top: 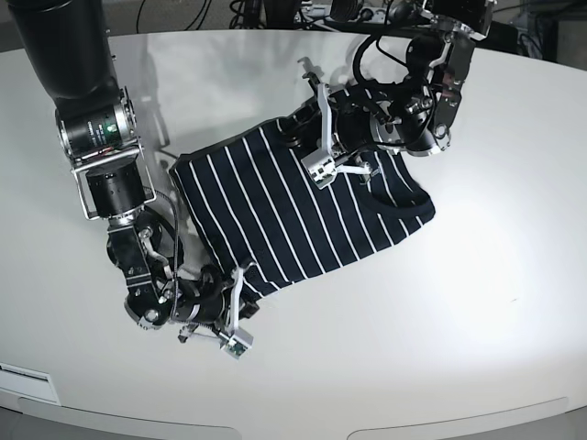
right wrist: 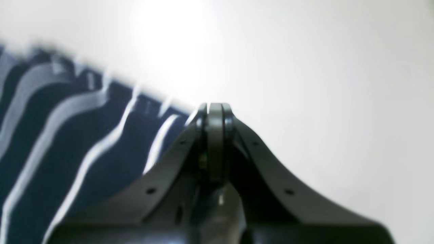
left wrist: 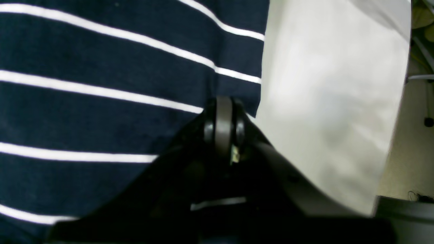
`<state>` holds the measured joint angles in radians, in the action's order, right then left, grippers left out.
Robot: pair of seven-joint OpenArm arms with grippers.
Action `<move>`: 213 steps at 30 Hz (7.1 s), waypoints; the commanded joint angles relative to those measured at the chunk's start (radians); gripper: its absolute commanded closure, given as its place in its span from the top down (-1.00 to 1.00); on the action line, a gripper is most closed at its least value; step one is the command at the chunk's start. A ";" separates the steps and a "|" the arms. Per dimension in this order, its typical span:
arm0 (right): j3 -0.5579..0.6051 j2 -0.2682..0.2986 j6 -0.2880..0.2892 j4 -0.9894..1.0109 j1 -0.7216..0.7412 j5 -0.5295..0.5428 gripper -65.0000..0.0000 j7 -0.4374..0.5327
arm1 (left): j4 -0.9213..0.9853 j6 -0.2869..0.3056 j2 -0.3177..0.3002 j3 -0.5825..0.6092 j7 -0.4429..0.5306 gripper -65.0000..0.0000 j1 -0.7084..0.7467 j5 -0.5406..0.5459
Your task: Fold the T-shirt properly
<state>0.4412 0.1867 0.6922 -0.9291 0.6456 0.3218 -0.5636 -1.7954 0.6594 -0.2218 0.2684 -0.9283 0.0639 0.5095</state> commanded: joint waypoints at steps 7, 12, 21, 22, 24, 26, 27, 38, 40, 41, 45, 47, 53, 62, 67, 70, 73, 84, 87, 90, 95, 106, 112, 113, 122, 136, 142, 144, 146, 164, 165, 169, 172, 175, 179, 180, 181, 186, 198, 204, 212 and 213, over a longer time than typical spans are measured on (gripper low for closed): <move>0.049 0.090 0.006 -0.037 -0.039 0.109 -1.00 0.020 | 0.093 -0.032 -0.095 -0.002 0.140 -1.00 -0.017 -0.137; 0.049 0.175 0.006 -0.200 -0.131 0.221 -1.00 -0.115 | 0.185 -0.032 -0.183 -0.002 0.212 -1.00 -0.017 -0.163; -0.014 0.293 -0.127 -0.544 -0.378 0.278 -1.00 -0.198 | 0.302 -0.089 -0.238 -0.002 0.454 -1.00 -0.102 -0.312; -0.028 0.293 -0.136 -0.567 -0.408 0.278 -1.00 -0.213 | 0.324 -0.088 -0.238 -0.002 0.483 -1.00 -0.112 -0.332; -0.060 0.293 -0.160 -0.605 -0.474 0.281 -1.00 -0.228 | 0.375 -0.087 -0.237 -0.002 0.562 -1.00 -0.127 -0.367; -0.089 0.292 -0.172 -0.631 -0.538 0.285 -1.00 -0.227 | 0.433 -0.087 -0.235 -0.002 0.662 -1.00 -0.147 -0.414; -0.101 0.290 -0.177 -0.645 -0.566 0.285 -1.00 -0.227 | 0.465 -0.085 -0.231 -0.002 0.708 -1.00 -0.163 -0.438; -0.210 0.199 -0.225 -0.893 -0.855 0.273 -1.00 -0.227 | 0.626 -0.068 -0.224 0.000 0.876 -1.00 -0.313 -0.526; -0.211 0.166 -0.225 -0.931 -0.880 0.270 -1.00 -0.227 | 0.626 -0.068 -0.224 0.000 0.876 -1.00 -0.339 -0.500; -0.211 0.150 -0.225 -0.945 -0.887 0.257 -1.00 -0.227 | 0.626 -0.065 -0.224 0.000 0.876 -1.00 -0.348 -0.485; -0.211 0.103 -0.225 -0.961 -0.898 0.161 -1.00 -0.219 | 0.626 0.012 -0.228 0.000 0.867 -1.00 -0.370 -0.468; -0.213 0.098 -0.230 -0.961 -0.897 0.122 -1.00 -0.206 | 0.625 0.039 -0.236 0.000 0.854 -1.00 -0.369 -0.467; -0.237 0.099 -0.320 -0.993 -0.839 -0.006 -1.00 -0.155 | 0.584 0.039 -0.325 -0.001 0.846 -1.00 -0.369 -0.437; -0.328 0.098 -0.349 -1.066 -0.761 0.069 -1.00 -0.155 | 0.570 0.039 -0.470 -0.001 0.744 -1.00 -0.375 -0.263; -0.328 0.096 -0.294 -1.065 -0.784 0.124 -1.00 -0.155 | 0.570 0.039 -0.463 -0.001 0.742 -1.00 -0.375 -0.180; -0.319 0.088 -0.287 -1.064 -0.822 0.123 -1.00 -0.154 | 0.581 -0.035 -0.408 -0.001 0.670 -1.00 -0.358 -0.179; -0.293 0.062 -0.284 -1.064 -0.850 0.076 -1.00 -0.132 | 0.595 -0.027 -0.337 -0.001 0.630 -1.00 -0.336 -0.187; -0.148 0.035 -0.266 -0.895 -0.865 -0.013 -1.00 -0.081 | 0.596 -0.040 -0.192 0.000 0.657 -1.00 -0.326 -0.274; -0.103 0.034 -0.277 -0.893 -0.870 -0.013 -1.00 -0.084 | 0.596 -0.040 -0.191 0.000 0.677 -1.00 -0.339 -0.275; -0.071 0.023 -0.294 -0.893 -0.870 -0.013 -1.00 -0.094 | 0.596 -0.038 -0.195 0.000 0.676 -1.00 -0.350 -0.273; -0.067 -0.010 -0.349 -0.895 -0.861 -0.084 -1.00 -0.110 | 0.596 -0.011 -0.222 0.000 0.677 -1.00 -0.367 -0.265; -0.077 -0.007 -0.349 -0.993 -0.814 -0.056 -1.00 -0.106 | 0.595 0.003 -0.350 0.000 0.676 -1.00 -0.505 -0.217; -0.077 -0.006 -0.194 -1.067 -0.814 0.046 -1.00 -0.056 | 0.586 0.039 -0.373 0.000 0.573 -1.00 -0.560 0.115; -0.077 -0.006 -0.160 -1.067 -0.814 0.067 -1.00 -0.056 | 0.582 0.039 -0.374 0.000 0.530 -1.00 -0.557 0.200; -0.139 0.000 -0.027 -1.074 -0.786 0.289 -1.00 -0.060 | 0.570 0.039 -0.381 -0.001 0.131 -1.00 -0.555 0.706; -0.629 0.189 0.006 -1.102 -0.754 0.848 -1.00 -0.233 | 0.406 0.039 -0.422 -0.001 -0.243 -1.00 -0.546 0.974; -0.778 0.258 0.006 -1.118 -0.816 1.134 -1.00 -0.427 | 0.281 0.039 -0.441 -0.033 -0.283 -1.00 -0.450 0.974; -0.835 0.274 0.006 -1.138 -0.851 1.162 -1.00 -0.484 | 0.230 0.039 -0.453 -0.060 -0.290 -1.00 -0.401 0.974; -0.896 0.288 0.006 -1.167 -0.887 1.162 -1.00 -0.553 | 0.175 0.039 -0.468 -0.096 -0.293 -1.00 -0.351 0.974; -1.234 0.343 0.006 -1.427 -1.430 1.162 -1.00 -0.636 | -0.344 0.039 -0.551 -0.665 -0.304 -1.00 0.394 0.974; -1.249 0.343 0.006 -1.427 -1.457 1.162 -1.00 -0.647 | -0.372 0.039 -0.550 -0.695 -0.304 -1.00 0.444 0.974; -1.280 0.342 0.006 -1.427 -1.567 1.162 -1.00 -0.700 | -0.467 0.039 -0.544 -0.800 -0.316 -1.00 0.640 0.974; -1.280 0.336 0.006 -1.427 -1.652 1.162 -1.00 -0.741 | -0.514 0.039 -0.533 -0.845 -0.338 -1.00 0.779 0.974; -1.280 0.298 0.006 -1.427 -1.738 1.162 -1.00 -0.770 | -0.525 0.039 -0.516 -0.858 -0.346 -1.00 0.914 0.974; -1.278 0.236 0.006 -1.427 -1.825 1.162 -1.00 -0.811 | -0.515 0.039 -0.439 -0.858 -0.346 -1.00 1.076 0.974; -1.277 0.225 0.006 -1.420 -1.840 1.162 -1.00 -0.811 | -0.507 0.039 -0.414 -0.858 -0.344 -1.00 1.104 0.974; -1.277 0.220 0.006 -1.403 -1.854 1.162 -1.00 -0.810 | -0.498 0.039 -0.391 -0.858 -0.344 -1.00 1.127 0.958; -1.231 0.219 0.006 -1.271 -1.867 1.162 -1.00 -0.801 | -0.414 0.039 -0.292 -0.835 -0.344 -1.00 1.180 0.866; -0.755 0.268 0.006 -0.782 -1.690 0.583 -1.00 -0.323 | 0.103 0.039 -0.263 -0.485 0.037 -1.00 0.964 0.429; -0.552 0.267 0.006 -0.541 -1.498 0.346 -1.00 -0.074 | 0.426 0.039 -0.212 -0.344 0.249 -1.00 0.750 0.196; -0.313 0.217 -0.221 -0.240 -1.249 0.105 -1.00 0.094 | 0.850 -0.034 -0.085 -0.270 0.682 -1.00 0.487 -0.098; -0.285 0.208 -0.244 -0.202 -1.224 0.079 -1.00 0.122 | 0.900 -0.070 -0.074 -0.251 0.715 -1.00 0.453 -0.133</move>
<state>0.1600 0.3836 0.4385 -1.1206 -0.5648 0.3927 -0.4412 -0.8833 0.5831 -0.2863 0.0208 -0.2195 0.5056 0.3660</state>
